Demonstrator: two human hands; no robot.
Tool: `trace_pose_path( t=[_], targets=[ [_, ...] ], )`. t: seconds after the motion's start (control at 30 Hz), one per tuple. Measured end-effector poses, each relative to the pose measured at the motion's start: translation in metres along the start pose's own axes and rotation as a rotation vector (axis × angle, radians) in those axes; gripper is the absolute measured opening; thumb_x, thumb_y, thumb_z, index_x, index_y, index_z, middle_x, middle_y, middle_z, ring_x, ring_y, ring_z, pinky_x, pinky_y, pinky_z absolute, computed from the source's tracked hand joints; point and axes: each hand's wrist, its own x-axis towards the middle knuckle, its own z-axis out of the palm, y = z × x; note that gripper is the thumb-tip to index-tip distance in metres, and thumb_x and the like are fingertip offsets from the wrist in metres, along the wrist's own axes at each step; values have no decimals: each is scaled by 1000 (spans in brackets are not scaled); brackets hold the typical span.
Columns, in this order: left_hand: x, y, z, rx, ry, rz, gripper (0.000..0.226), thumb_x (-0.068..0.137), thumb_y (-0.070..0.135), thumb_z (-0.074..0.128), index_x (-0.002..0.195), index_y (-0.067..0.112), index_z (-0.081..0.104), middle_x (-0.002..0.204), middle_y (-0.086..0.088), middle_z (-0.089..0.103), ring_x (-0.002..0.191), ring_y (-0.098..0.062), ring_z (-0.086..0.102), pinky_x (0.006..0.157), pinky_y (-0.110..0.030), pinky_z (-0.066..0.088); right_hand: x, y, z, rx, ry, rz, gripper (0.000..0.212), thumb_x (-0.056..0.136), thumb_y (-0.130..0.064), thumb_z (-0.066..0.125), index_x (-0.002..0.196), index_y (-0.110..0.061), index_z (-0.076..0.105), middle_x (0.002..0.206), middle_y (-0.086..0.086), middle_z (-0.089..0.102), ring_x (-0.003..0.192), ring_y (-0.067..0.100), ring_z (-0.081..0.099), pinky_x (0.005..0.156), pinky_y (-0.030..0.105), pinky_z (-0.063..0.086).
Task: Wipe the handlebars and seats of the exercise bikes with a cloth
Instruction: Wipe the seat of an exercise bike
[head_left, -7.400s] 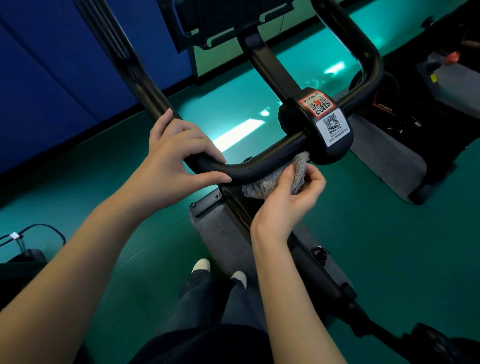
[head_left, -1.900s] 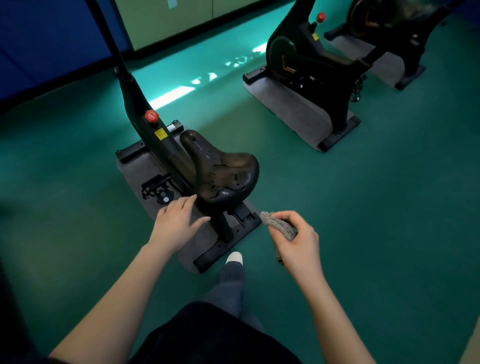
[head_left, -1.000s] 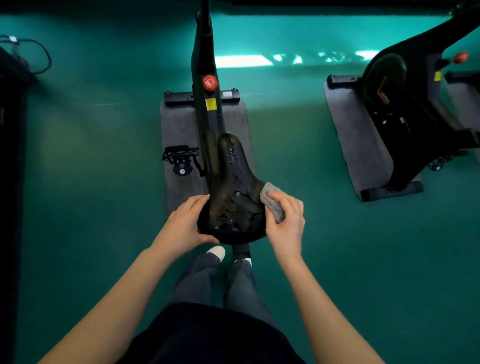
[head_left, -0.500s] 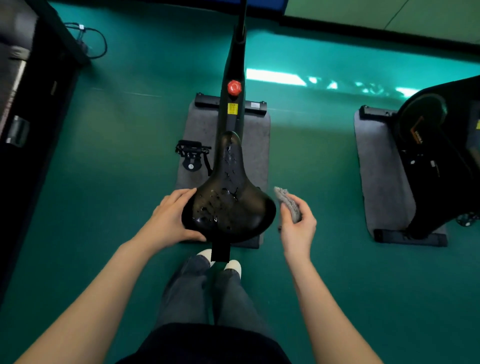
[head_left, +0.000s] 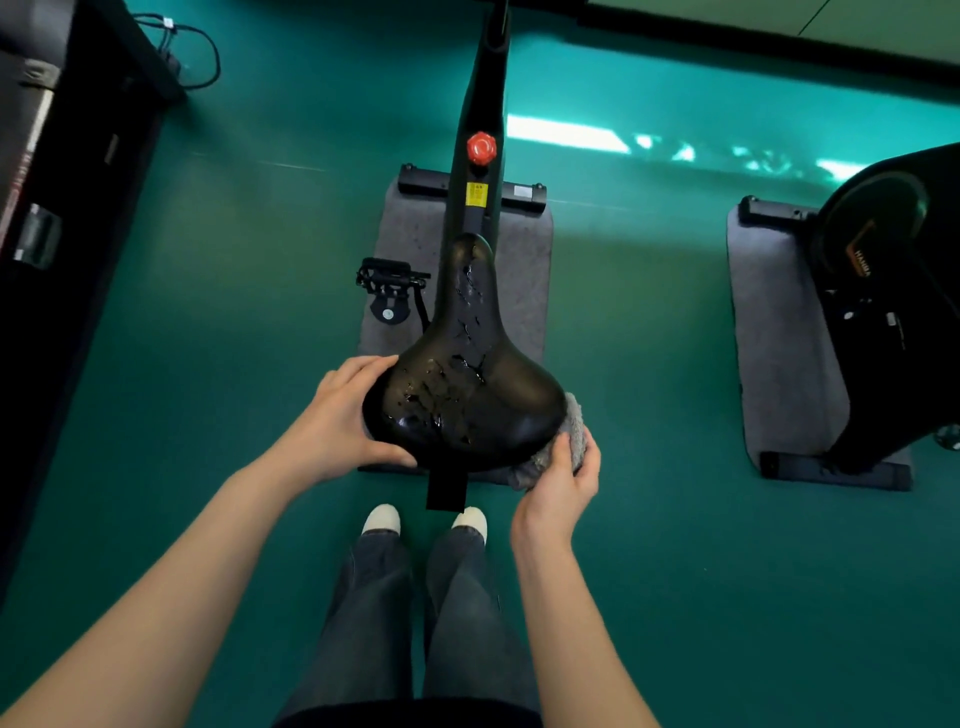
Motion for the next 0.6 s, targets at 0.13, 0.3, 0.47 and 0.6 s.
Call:
trace_pose_path(
  t=[0.13,0.3,0.47,0.6],
  targets=[
    [1,-6,2,-12,11,23,114,44,42,90,141,26,33,131,15,32,127,-12,26,105,-24,20,-30,18,7,104,94,103,21,97,-11,51,117,-18,56,119,5,62,103,17,60,86,27,48],
    [2,-10,3,-11,17,58,113,45,46,88,142,26,33,133,13,32,124,-10,26,104,-24,20,-70,40,6,56,151,24,19,93,-8,58,109,-17,61,107,1,67,100,17,62,90,31,49],
    [-1,-9,2,-24,7,75,114,45,52,83,143,25,32,137,8,32,125,-8,24,105,-23,19,-83,28,-19,-18,142,-113,27,89,1,59,97,-25,65,100,0,69,94,15,62,84,24,50],
    [-2,-8,1,-39,7,91,118,41,62,75,144,25,29,136,14,31,118,1,19,105,-22,17,-59,-6,-15,-67,190,-371,30,90,1,58,108,-22,64,112,-7,66,108,7,61,94,21,47]
  ],
)
